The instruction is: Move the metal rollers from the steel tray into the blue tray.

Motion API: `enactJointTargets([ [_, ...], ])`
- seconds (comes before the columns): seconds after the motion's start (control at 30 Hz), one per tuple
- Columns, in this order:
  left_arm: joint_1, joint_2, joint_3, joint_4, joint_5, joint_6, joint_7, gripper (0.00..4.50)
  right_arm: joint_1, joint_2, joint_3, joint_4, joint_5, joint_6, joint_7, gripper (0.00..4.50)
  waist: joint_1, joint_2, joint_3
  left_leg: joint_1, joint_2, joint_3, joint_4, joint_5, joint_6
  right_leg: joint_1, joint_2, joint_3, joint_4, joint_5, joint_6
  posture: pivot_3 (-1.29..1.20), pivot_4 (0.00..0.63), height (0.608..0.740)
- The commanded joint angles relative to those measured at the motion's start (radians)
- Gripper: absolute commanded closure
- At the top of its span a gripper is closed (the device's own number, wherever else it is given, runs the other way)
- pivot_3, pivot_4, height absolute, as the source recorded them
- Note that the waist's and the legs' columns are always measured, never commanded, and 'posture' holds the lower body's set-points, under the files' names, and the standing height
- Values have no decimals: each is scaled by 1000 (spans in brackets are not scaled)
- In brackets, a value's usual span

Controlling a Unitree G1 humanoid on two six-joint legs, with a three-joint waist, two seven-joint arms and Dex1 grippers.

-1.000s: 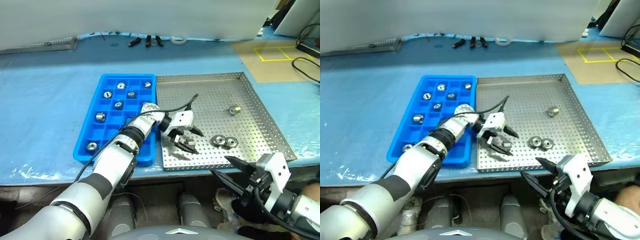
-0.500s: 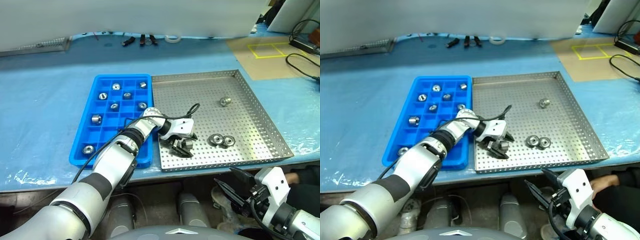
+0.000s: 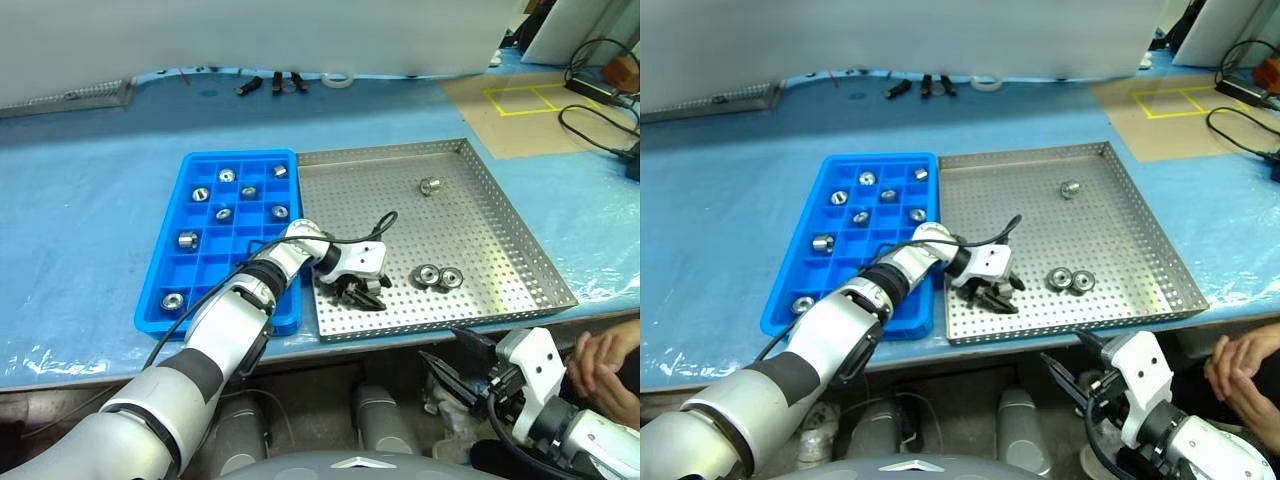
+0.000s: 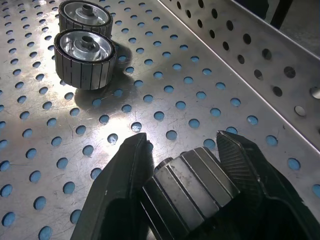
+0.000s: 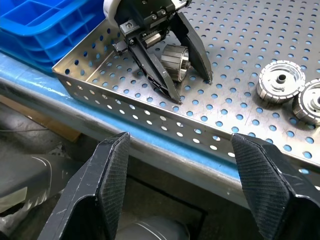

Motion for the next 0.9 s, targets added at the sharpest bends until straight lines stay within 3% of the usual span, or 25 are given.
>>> enactJointTargets([
  [0.03, 8, 13, 0, 2, 10, -3, 40, 2628, -37, -18, -5, -5, 21, 21, 2, 1110, 1, 0, 0, 0, 0, 0, 0, 0, 0, 0, 0, 0, 0, 0, 0, -575, 150, 740],
  [0.3, -38, 11, 128, -92, -153, 42, -57, 2628, -110, -55, -22, 60, 32, 14, 54, 1110, 5, 0, 0, -1, 1, 0, 0, 0, 0, -1, 0, -1, 1, 1, -1, -518, 150, 740],
  [0.47, -13, 59, 179, -234, -236, 100, -75, 2628, -198, -82, -5, 63, 41, 22, 72, 1110, 16, 0, 0, -2, 0, 0, 1, 0, 1, -1, -1, -1, 1, 2, -2, -446, 150, 740],
  [0.67, 139, 151, 217, -563, -297, 270, 41, 2628, -492, -138, 2, 148, 127, 85, 85, 1110, 34, 0, 0, 0, 1, 0, 2, 0, 2, 0, 0, -1, 5, 2, -3, -302, 150, 740],
  [0.9, 379, 249, 298, -952, -311, 501, 328, 2628, -861, -162, 172, 321, 135, 132, 163, 1110, 99, 1, 0, 0, 5, 0, 3, 2, 2, 0, 0, -4, 7, 3, -5, -111, 150, 740],
])
